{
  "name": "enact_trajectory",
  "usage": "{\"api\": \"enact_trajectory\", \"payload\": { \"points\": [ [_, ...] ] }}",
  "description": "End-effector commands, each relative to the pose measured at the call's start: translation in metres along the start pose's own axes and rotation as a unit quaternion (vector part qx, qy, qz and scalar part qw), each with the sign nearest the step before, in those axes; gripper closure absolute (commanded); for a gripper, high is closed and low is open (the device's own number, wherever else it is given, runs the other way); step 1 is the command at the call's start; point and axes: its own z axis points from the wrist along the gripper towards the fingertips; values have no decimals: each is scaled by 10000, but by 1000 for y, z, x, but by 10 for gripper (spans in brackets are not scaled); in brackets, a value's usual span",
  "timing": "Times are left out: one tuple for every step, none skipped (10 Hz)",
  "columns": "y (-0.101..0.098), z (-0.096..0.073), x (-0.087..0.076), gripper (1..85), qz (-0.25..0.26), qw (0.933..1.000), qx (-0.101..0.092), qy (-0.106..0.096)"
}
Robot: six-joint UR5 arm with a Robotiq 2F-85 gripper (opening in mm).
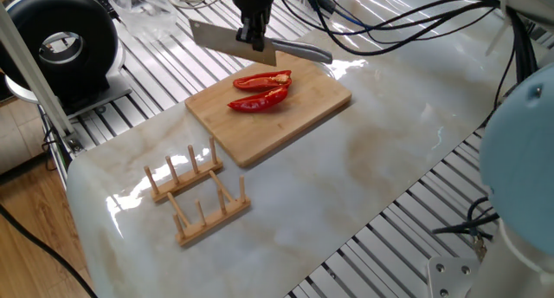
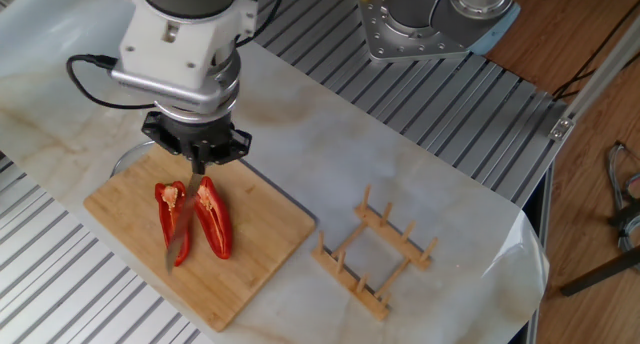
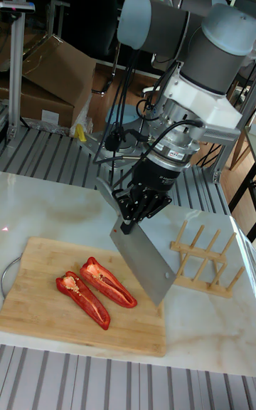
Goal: Chop the chili peppers
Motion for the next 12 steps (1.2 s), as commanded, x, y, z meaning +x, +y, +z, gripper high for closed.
{"api": "enact_trajectory", "payload": {
  "points": [
    [-6, 14, 9, 843, 253, 9997, -48, 48],
    [-5, 16, 12, 843, 249, 9996, -93, 52],
    [-3, 16, 14, 843, 280, 9995, -115, 101],
    [-1, 18, 15, 843, 359, 9991, -162, 130],
    [7, 22, 10, 843, 477, 9983, -313, 78],
    [11, 26, 2, 843, 485, 9981, -391, 9],
    [14, 28, -5, 843, 434, 9982, -412, -2],
    [17, 29, -10, 843, 341, 9985, -425, 23],
    [29, 31, -11, 843, 288, 9979, -564, 99],
    [32, 37, -13, 843, 265, 9979, -574, 119],
    [35, 44, -18, 843, 296, 9978, -588, 114],
    [35, 47, -20, 843, 338, 9979, -528, 152]
  ]
}}
